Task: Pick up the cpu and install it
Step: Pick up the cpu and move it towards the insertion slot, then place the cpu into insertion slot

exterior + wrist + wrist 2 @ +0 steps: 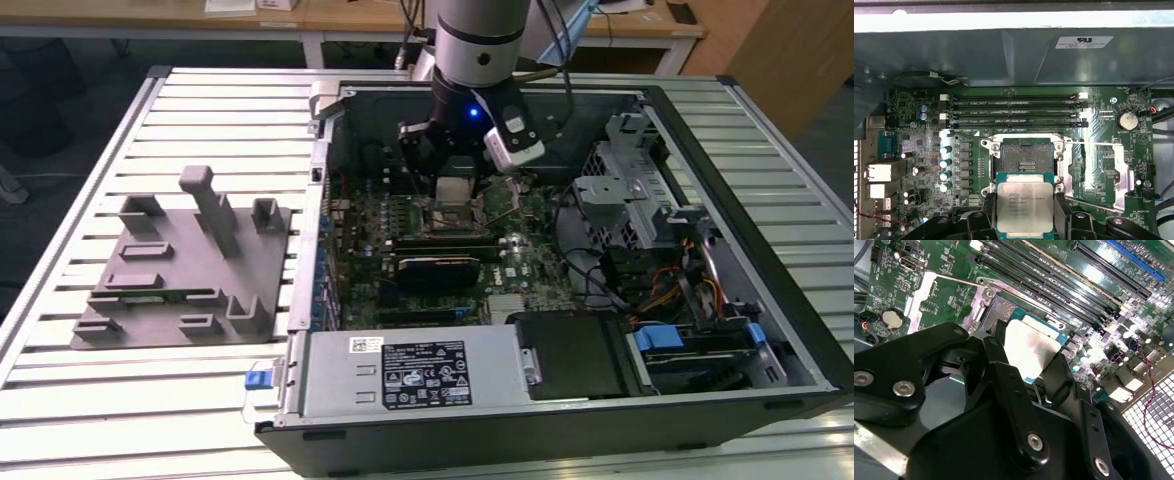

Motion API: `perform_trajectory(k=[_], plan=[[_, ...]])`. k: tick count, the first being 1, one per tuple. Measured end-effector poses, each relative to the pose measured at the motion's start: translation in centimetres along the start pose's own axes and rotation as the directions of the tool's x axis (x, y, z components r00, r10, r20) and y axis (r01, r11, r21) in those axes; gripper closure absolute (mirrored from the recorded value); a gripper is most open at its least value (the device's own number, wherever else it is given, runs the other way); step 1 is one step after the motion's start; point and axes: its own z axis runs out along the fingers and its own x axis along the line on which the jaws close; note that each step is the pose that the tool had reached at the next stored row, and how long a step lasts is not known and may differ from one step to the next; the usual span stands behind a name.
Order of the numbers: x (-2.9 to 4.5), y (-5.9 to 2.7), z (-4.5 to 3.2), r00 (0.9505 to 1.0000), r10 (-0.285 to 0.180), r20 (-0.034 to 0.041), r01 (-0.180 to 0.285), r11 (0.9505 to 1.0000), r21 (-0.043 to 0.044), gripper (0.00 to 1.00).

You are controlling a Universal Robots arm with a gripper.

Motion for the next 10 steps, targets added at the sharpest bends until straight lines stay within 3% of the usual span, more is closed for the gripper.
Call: perform_trajectory(k=[10], plan=[[0.0,0.0,0.05,1.0,0.0,0.0001,0.0,1.0,-0.0002,0.46]])
